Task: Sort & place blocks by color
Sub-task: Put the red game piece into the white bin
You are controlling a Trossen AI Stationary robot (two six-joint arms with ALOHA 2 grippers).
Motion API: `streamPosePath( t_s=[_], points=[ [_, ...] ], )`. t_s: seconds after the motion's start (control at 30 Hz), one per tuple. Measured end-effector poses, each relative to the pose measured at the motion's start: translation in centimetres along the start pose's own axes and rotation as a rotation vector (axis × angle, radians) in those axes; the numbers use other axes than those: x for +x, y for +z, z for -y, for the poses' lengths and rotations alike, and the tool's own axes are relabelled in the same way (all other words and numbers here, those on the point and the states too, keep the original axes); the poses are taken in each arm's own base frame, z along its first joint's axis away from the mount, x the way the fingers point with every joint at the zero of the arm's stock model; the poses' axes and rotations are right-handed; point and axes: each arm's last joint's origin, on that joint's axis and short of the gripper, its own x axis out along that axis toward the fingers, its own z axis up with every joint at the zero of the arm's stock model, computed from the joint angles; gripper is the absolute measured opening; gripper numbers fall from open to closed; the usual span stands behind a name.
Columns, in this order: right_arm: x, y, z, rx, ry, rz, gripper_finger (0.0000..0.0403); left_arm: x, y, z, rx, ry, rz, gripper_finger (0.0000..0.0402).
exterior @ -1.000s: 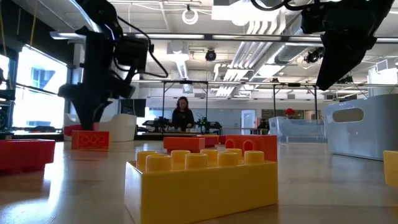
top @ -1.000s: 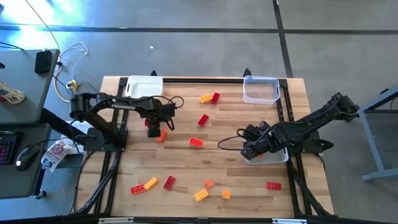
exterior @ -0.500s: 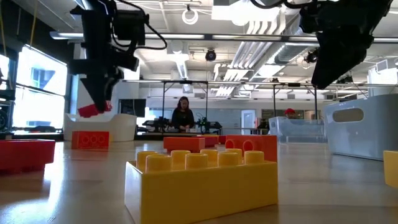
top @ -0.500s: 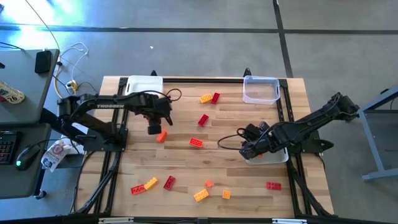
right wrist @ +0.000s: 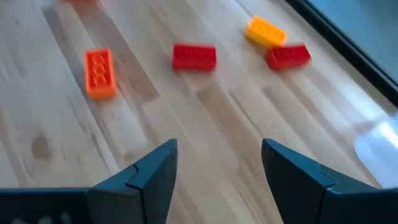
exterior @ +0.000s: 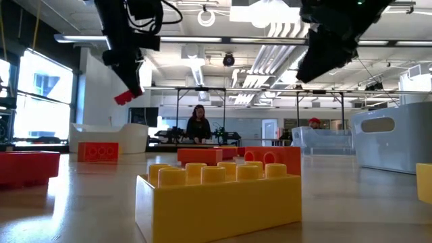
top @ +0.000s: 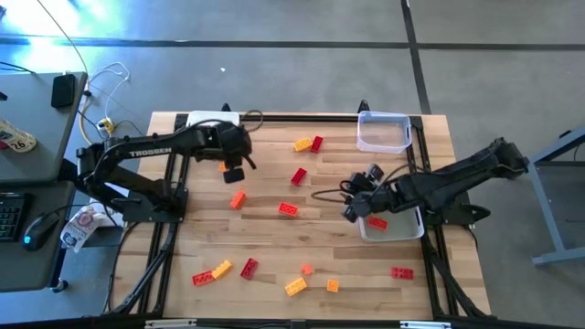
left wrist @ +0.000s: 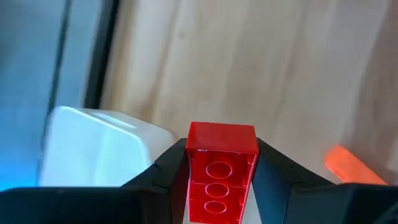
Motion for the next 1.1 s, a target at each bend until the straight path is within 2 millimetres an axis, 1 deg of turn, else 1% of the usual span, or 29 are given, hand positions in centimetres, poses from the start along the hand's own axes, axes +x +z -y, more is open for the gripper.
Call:
streamPosePath(
  t_s=[0.13,0.23,0.37,0.5,0.6,0.73,0.87,0.97,1.1],
  points=[
    [0.7,1.5,0.4,-0.004,0.046,0.067,0.0220,-0.9,0.6,-2.2,-0.018,0.040,0.030,0.0116],
    [1.1,2.6,0.7,-0.017,0.067,0.121,0.0220,-1.0,0.6,-4.0,-0.048,0.090,0.034,0.0116],
    [1.5,4.1,1.3,-0.026,0.063,0.212,0.0220,-0.5,0.0,-6.7,-0.137,0.168,0.021,0.0117],
    [1.9,5.5,2.2,-0.002,0.045,0.302,0.0220,0.7,-1.1,-9.2,-0.301,0.194,-0.020,0.0117],
    [2.1,6.2,2.8,0.022,0.037,0.339,0.0220,1.3,-2.2,-10.9,-0.407,0.210,-0.055,0.0117],
    [2.6,6.4,2.8,0.020,0.102,0.330,0.0220,2.5,-3.2,-12.6,-0.488,0.228,-0.105,0.0117],
    [3.6,6.2,2.0,0.006,0.182,0.299,0.0220,4.0,-4.0,-13.7,-0.554,0.188,-0.148,0.0117],
    [4.5,5.8,0.9,-0.020,0.271,0.259,0.0220,5.4,-4.4,-14.1,-0.583,0.138,-0.177,0.0117],
    [5.8,5.1,-0.8,-0.069,0.421,0.207,0.0220,7.0,-4.5,-14.2,-0.591,0.093,-0.215,0.0117]
  ],
)
